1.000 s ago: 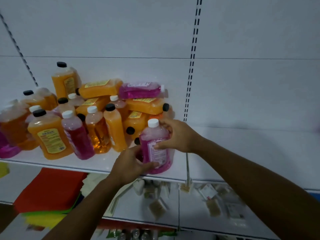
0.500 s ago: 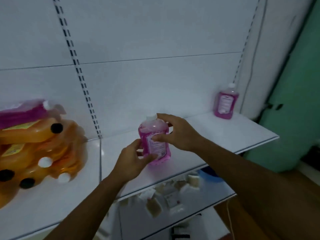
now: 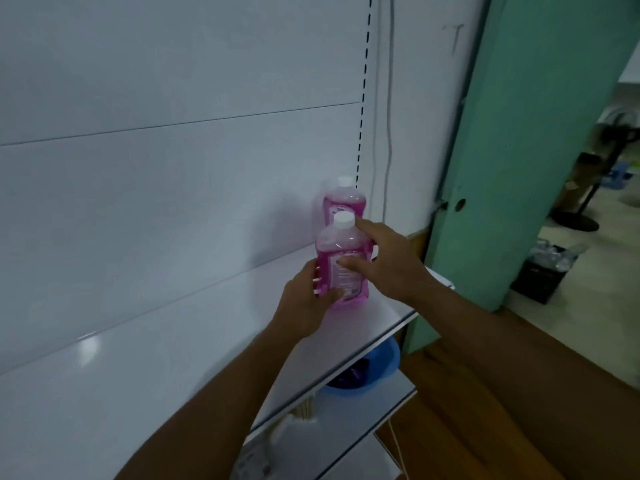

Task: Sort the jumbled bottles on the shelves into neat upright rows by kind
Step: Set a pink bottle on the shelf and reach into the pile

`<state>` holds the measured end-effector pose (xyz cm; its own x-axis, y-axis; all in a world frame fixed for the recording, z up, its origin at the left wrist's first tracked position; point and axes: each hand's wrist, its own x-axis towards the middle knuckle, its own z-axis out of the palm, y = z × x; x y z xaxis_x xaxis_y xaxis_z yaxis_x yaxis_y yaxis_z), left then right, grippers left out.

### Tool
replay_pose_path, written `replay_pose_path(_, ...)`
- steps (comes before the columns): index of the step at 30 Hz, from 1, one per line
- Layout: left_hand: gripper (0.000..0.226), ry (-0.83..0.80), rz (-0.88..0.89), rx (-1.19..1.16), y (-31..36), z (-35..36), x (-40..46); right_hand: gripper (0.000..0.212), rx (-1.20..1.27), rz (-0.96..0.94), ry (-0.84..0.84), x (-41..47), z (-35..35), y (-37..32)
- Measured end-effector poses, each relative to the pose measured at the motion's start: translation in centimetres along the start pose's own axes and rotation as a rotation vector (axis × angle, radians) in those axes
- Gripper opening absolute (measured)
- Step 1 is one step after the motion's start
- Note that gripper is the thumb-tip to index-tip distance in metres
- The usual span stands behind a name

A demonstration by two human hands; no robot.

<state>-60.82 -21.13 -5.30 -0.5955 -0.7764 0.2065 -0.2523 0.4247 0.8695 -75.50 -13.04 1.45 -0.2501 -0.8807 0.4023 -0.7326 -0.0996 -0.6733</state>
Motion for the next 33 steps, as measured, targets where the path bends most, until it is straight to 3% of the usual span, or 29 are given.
replay_pose_path(9,0.048,-0.031,-0.024,-0.025,0.0,3.5,7.1,0.072,-0.038,0.028,0.041,4.8,-2.1,5.3)
replay_pose_path(19,0.047,-0.003,-0.026,0.118,-0.7,3.8,8.9,0.076,-0.008,0.083,0.024,6.8,-1.7,7.0)
replay_pose_path(22,0.058,-0.018,-0.059,0.226,-1.6,2.8,7.7,0.089,-0.105,0.004,0.046,6.6,-1.5,6.2)
replay_pose_path(26,0.062,-0.024,-0.137,0.346,-2.4,-0.1,5.1,0.085,-0.406,-0.231,0.076,6.8,-0.3,3.5)
replay_pose_path(33,0.062,0.088,-0.222,0.411,-3.3,-8.5,-4.0,0.074,-0.239,-0.327,-0.224,5.7,7.6,-5.1)
